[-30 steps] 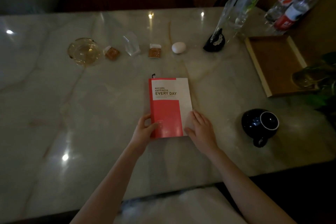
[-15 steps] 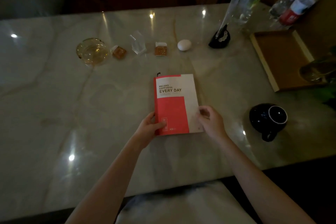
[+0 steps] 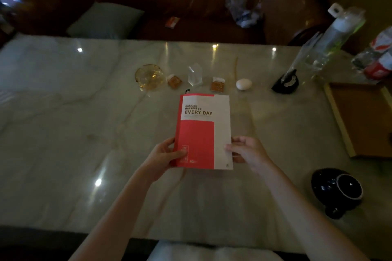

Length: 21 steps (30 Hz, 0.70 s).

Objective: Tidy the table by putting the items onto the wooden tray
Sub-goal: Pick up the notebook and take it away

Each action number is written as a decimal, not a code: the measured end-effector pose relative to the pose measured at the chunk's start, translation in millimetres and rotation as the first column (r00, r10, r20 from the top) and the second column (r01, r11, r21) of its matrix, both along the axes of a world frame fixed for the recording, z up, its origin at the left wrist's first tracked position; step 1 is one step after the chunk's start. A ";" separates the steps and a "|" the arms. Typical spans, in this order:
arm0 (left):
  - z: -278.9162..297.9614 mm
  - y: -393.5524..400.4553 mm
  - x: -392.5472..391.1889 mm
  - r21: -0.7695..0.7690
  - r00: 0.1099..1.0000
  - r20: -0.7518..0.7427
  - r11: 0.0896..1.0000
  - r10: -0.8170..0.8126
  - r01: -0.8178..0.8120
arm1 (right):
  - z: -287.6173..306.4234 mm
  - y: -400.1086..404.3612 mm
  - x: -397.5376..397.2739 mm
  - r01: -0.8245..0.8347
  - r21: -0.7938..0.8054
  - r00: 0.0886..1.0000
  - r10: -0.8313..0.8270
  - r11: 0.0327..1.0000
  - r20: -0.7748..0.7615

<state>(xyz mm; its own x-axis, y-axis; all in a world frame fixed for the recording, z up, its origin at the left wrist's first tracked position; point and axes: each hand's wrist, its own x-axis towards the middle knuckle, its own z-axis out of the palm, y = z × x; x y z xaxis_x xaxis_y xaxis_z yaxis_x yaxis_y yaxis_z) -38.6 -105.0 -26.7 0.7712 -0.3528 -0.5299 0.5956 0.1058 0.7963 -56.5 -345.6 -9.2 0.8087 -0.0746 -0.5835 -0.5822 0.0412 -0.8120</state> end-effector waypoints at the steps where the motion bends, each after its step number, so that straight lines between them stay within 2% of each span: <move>1: 4.3 6.1 1.6 0.014 1.000 0.010 1.000 0.013 -0.013 | 3.8 5.2 4.2 -0.017 -0.003 1.000 0.017 1.000 0.016; 13: 39.3 112.8 23.1 0.056 0.991 0.090 0.993 0.094 -0.100 | 41.8 111.9 45.2 -0.107 -0.038 0.982 0.111 0.994 0.152; 21: 54.8 240.0 59.8 0.104 0.993 0.110 0.993 0.035 -0.047 | 46.9 239.1 67.5 -0.035 0.006 0.984 0.033 0.999 0.172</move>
